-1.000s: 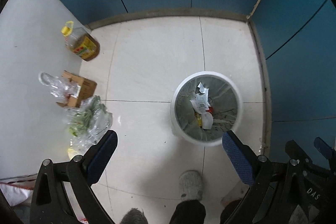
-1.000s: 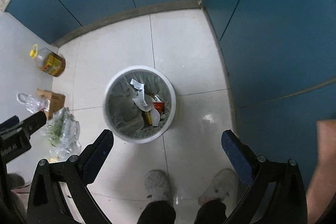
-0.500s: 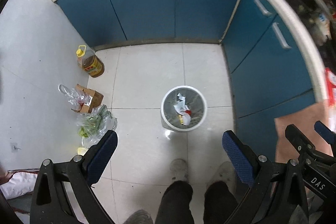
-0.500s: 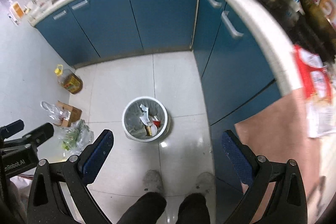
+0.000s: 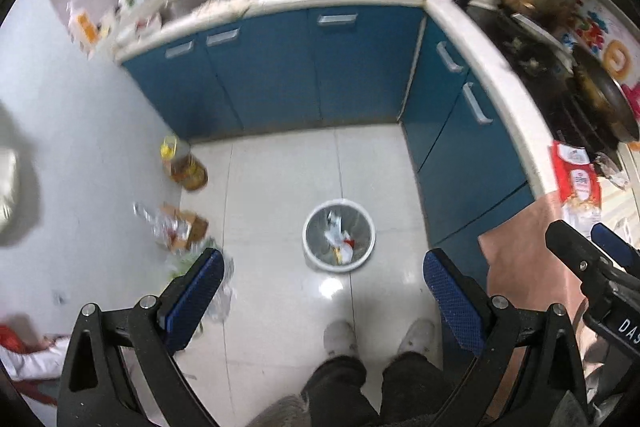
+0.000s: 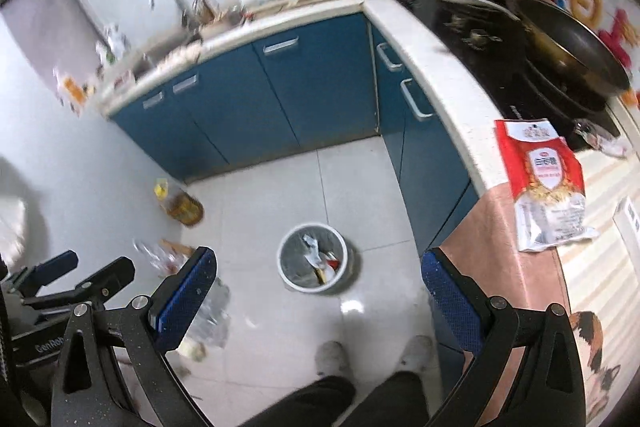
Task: Collect trash
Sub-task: 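Raise both tools back up toward the counter, then grasp the red candy wrapper with the right tool while the left tool grasps the white barcode box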
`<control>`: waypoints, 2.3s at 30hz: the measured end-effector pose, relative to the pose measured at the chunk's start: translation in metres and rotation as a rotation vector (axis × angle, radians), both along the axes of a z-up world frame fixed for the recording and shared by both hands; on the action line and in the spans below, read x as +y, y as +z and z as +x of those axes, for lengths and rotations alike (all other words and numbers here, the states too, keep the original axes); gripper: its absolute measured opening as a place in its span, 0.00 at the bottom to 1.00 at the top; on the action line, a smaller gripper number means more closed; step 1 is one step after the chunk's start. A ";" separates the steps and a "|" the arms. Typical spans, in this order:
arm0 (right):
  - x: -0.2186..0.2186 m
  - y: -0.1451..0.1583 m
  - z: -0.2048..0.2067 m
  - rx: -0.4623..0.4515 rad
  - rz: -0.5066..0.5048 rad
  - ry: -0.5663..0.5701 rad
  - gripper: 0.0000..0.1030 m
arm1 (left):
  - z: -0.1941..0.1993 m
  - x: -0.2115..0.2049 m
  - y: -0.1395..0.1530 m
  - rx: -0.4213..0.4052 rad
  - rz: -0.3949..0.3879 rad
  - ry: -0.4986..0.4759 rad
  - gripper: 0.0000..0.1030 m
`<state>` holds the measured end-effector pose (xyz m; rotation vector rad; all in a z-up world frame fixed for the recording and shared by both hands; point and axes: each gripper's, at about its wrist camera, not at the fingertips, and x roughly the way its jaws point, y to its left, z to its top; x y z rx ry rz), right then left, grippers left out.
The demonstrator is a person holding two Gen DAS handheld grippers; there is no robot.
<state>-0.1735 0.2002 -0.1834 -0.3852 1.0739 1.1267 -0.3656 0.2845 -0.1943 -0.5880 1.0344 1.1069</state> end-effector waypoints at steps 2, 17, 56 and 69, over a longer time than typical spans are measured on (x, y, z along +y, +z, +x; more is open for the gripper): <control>-0.011 0.009 0.019 0.016 0.017 -0.045 1.00 | 0.025 -0.007 0.014 -0.009 0.041 -0.043 0.99; -0.213 0.020 0.286 -0.017 -0.111 -0.646 1.00 | 0.350 -0.085 0.011 0.017 -0.004 -0.448 0.99; -0.376 -0.165 0.395 0.331 -0.105 -0.884 0.23 | 0.558 -0.257 -0.152 0.212 -0.523 -0.581 0.98; -0.443 -0.117 0.411 0.178 -0.132 -1.032 0.23 | 0.561 -0.335 -0.140 0.257 -0.331 -0.833 0.41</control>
